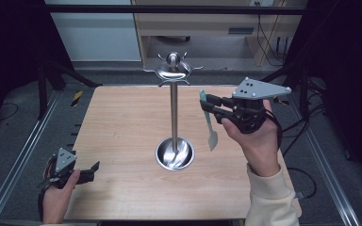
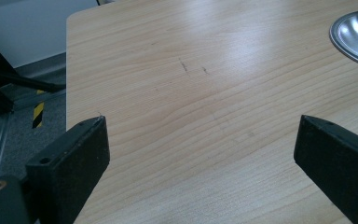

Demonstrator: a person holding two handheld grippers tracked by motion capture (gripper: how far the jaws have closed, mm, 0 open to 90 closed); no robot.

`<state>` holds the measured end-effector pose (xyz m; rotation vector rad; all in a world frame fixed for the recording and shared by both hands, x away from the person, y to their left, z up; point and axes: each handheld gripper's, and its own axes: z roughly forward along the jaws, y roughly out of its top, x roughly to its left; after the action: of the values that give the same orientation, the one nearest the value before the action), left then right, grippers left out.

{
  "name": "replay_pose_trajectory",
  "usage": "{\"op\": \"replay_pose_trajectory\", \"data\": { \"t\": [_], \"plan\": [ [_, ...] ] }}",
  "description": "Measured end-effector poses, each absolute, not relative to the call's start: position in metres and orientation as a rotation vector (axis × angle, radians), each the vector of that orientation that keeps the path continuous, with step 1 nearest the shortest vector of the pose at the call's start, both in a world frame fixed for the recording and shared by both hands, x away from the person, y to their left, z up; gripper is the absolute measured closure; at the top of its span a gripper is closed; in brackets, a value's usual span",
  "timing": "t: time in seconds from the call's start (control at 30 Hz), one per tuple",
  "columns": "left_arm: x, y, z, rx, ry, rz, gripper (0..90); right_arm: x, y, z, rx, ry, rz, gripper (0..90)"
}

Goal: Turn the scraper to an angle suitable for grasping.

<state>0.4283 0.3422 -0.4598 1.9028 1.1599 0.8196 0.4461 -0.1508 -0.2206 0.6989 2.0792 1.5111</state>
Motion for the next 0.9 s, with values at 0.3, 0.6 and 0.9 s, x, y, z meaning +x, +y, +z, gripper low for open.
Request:
{"op": "replay_pose_trajectory", "data": {
  "t": [0.3, 0.6, 0.9],
  "plan": [
    [0.428, 0.342, -0.460, 1.907, 1.161, 0.824, 3.1, 0.436, -0.145, -0.209, 0.669, 2.018, 1.558, 74.3],
    [0.429, 0.340, -0.461, 1.922, 1.151, 0.822, 3.2, 0.436, -0.134, -0.207, 0.659, 1.995, 1.552, 74.3],
    [0.429, 0.339, -0.461, 1.931, 1.143, 0.823, 3.2, 0.439, -0.128, -0.207, 0.684, 1.986, 1.513, 74.2]
  ]
}}
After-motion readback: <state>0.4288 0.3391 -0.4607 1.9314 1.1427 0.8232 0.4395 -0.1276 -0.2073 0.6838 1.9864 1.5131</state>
